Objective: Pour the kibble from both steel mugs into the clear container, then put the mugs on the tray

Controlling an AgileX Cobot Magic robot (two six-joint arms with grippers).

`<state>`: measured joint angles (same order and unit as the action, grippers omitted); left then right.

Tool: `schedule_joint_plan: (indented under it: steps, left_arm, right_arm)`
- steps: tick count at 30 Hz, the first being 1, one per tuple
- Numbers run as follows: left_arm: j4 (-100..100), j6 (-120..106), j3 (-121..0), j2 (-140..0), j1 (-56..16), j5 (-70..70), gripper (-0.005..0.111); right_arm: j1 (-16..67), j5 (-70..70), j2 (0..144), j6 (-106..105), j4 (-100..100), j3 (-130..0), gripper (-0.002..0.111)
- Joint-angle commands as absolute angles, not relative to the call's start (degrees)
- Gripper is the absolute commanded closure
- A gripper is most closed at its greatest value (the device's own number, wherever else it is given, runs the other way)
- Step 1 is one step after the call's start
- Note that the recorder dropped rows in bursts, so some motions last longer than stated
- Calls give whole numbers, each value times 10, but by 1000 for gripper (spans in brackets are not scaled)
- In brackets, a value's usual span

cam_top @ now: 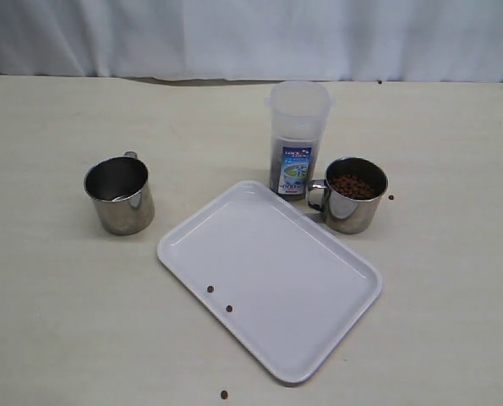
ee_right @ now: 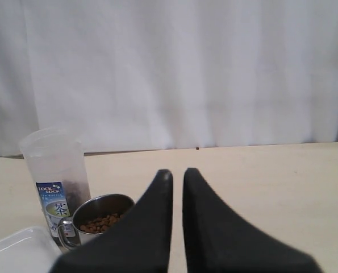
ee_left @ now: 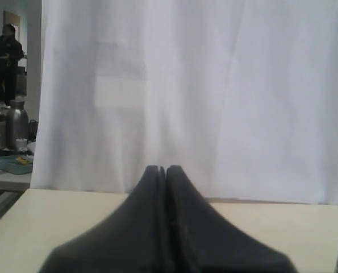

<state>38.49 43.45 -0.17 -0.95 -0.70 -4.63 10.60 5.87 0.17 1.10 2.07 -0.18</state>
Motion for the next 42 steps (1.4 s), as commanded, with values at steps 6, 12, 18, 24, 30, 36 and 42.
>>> schedule_joint_plan:
  steps: [6, 12, 18, 24, 30, 36, 42]
  left_arm:
    - [374, 438, 0, 0, -37, -17, 107]
    - [374, 438, 0, 0, -37, -24, 107]
    - [373, 442, 0, 0, -37, 4, 107]
    - [314, 408, 0, 0, -37, 29, 107]
    - [-51, 11, 0, 0, -37, 60, 107]
    - [-110, -56, 0, 0, -37, 54, 107]
    - [-103, -59, 0, 0, -37, 36, 107]
  right_arm:
    - [108, 58, 0, 6, 22, 0, 103]
    - [108, 58, 0, 6, 22, 0, 103]
    - [108, 58, 0, 6, 22, 0, 103]
    - [108, 58, 0, 6, 22, 0, 103]
    - [108, 58, 0, 6, 22, 0, 103]
    - [108, 58, 0, 6, 22, 0, 103]
    - [108, 58, 0, 6, 22, 0, 103]
